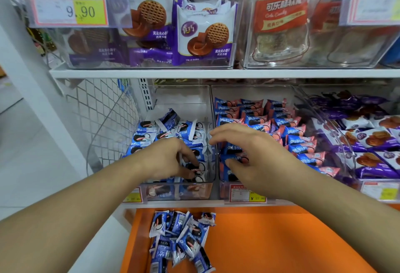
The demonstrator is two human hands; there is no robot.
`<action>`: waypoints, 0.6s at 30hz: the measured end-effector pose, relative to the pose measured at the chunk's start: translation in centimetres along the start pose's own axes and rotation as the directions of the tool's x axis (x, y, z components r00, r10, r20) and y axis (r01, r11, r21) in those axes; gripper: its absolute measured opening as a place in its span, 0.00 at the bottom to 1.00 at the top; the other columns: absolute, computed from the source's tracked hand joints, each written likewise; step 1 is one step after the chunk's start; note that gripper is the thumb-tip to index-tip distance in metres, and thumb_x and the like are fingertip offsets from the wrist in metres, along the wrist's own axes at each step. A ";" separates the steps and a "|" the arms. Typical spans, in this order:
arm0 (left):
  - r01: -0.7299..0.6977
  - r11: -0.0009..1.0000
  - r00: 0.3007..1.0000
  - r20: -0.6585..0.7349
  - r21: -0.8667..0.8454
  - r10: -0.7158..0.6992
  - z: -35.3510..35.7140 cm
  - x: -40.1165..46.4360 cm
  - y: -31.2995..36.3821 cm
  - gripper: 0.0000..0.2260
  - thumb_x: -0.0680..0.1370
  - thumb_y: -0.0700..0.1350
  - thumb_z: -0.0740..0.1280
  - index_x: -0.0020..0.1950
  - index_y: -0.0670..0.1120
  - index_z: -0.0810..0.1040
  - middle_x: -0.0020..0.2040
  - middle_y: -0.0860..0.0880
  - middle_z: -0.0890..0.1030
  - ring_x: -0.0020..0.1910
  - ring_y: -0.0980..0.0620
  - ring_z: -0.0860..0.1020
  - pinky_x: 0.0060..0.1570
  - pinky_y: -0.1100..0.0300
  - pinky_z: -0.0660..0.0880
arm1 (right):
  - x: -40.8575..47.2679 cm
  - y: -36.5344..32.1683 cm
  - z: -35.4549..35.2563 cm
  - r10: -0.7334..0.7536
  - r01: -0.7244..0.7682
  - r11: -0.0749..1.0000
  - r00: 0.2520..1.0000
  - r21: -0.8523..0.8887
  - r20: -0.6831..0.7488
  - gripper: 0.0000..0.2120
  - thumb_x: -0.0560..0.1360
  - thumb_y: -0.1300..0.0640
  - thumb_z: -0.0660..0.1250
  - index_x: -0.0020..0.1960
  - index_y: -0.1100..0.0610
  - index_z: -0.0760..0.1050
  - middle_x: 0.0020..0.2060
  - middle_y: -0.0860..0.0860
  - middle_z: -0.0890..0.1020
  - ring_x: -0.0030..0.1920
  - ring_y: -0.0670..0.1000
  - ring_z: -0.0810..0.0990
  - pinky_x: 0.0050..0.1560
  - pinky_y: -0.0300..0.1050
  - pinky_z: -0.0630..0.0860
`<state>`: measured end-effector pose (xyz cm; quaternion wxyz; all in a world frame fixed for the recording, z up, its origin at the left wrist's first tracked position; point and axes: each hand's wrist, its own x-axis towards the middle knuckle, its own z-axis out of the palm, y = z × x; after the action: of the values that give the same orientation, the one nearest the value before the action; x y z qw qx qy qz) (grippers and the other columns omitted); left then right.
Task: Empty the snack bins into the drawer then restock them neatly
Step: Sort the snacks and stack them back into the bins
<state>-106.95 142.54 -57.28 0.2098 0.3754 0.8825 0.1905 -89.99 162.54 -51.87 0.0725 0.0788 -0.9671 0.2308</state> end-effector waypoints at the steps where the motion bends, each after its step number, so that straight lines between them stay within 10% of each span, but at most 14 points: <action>1: -0.010 1.000 1.000 0.003 0.028 0.010 -0.1 0.0 0.2 0.15 0.69 0.59 0.81 0.54 0.68 0.84 0.55 0.60 0.80 0.51 0.56 0.79 0.55 0.52 0.80 | 0.0 0.0 0.0 0.002 -0.002 1.000 1.000 0.000 0.000 0.24 0.79 0.64 0.70 0.71 0.46 0.76 0.73 0.36 0.71 0.73 0.34 0.63 0.66 0.17 0.51; 12: -0.124 0.938 0.990 -0.021 0.325 0.138 0.3 -0.3 0.3 0.22 0.75 0.58 0.76 0.69 0.63 0.79 0.61 0.59 0.75 0.62 0.54 0.70 0.64 0.54 0.72 | 0.0 0.0 0.1 0.012 -0.012 1.000 1.000 -0.014 0.008 0.25 0.79 0.65 0.68 0.72 0.45 0.75 0.73 0.35 0.70 0.75 0.36 0.63 0.67 0.18 0.52; 18: -0.154 0.966 0.986 -0.028 0.205 0.163 0.5 -0.4 0.0 0.24 0.72 0.55 0.80 0.67 0.61 0.82 0.61 0.63 0.74 0.62 0.60 0.72 0.63 0.61 0.71 | 0.1 0.0 0.0 0.007 -0.007 1.000 1.000 -0.013 0.011 0.25 0.79 0.64 0.69 0.72 0.45 0.75 0.73 0.35 0.71 0.75 0.36 0.64 0.67 0.19 0.53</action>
<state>-106.45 142.37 -57.61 0.1349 0.4598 0.8689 0.1241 -90.07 162.55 -51.85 0.0670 0.0762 -0.9692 0.2244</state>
